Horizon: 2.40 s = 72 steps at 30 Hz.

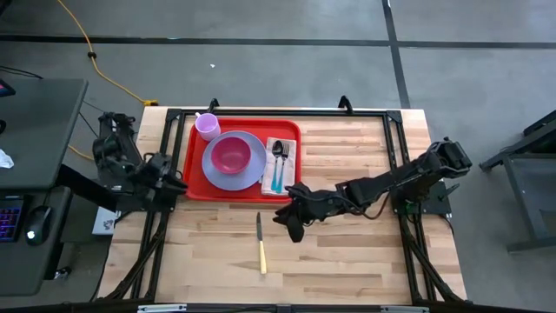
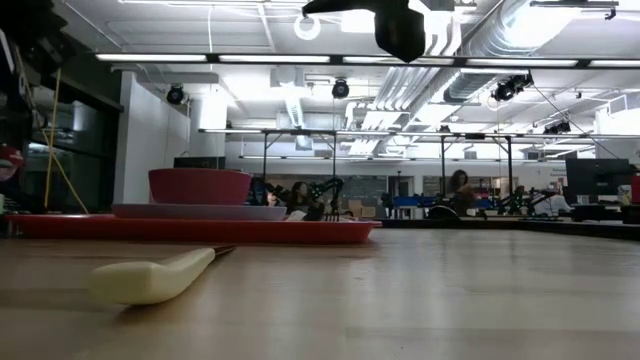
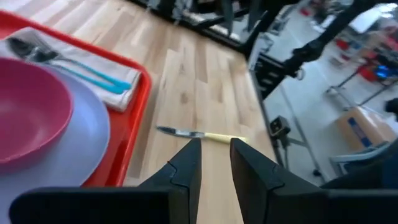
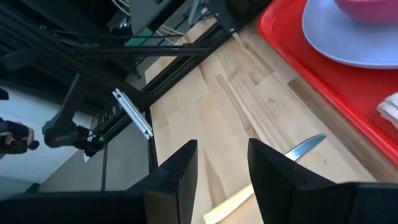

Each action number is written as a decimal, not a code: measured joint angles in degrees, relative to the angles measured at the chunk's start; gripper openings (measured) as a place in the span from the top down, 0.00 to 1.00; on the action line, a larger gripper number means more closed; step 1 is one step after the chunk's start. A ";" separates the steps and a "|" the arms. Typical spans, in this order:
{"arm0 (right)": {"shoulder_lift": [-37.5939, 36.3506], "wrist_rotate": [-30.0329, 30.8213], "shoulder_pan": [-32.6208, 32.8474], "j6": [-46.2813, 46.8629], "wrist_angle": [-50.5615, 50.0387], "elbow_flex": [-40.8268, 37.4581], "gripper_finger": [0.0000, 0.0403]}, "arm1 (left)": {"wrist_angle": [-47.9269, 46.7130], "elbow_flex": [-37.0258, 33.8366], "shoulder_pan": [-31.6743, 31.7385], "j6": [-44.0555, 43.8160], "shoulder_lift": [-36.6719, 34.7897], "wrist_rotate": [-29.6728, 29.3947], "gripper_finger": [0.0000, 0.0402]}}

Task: Set up tray
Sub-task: Put the yellow knife on top of the brown napkin on the left side of the blue fork on the red tray

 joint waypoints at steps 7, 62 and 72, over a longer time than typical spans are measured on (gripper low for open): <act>0.00 3.84 0.93 0.91 0.30 0.00 0.71 | 4.49 -5.68 0.00 5.36 -8.75 3.21 0.71; 32.37 -14.13 -1.64 20.91 -27.79 35.63 0.76 | 29.13 -20.86 0.02 21.38 -8.40 30.05 0.71; 32.37 -13.71 -1.64 17.78 -22.92 35.63 0.76 | 28.69 -20.86 0.02 21.37 -8.41 31.98 0.71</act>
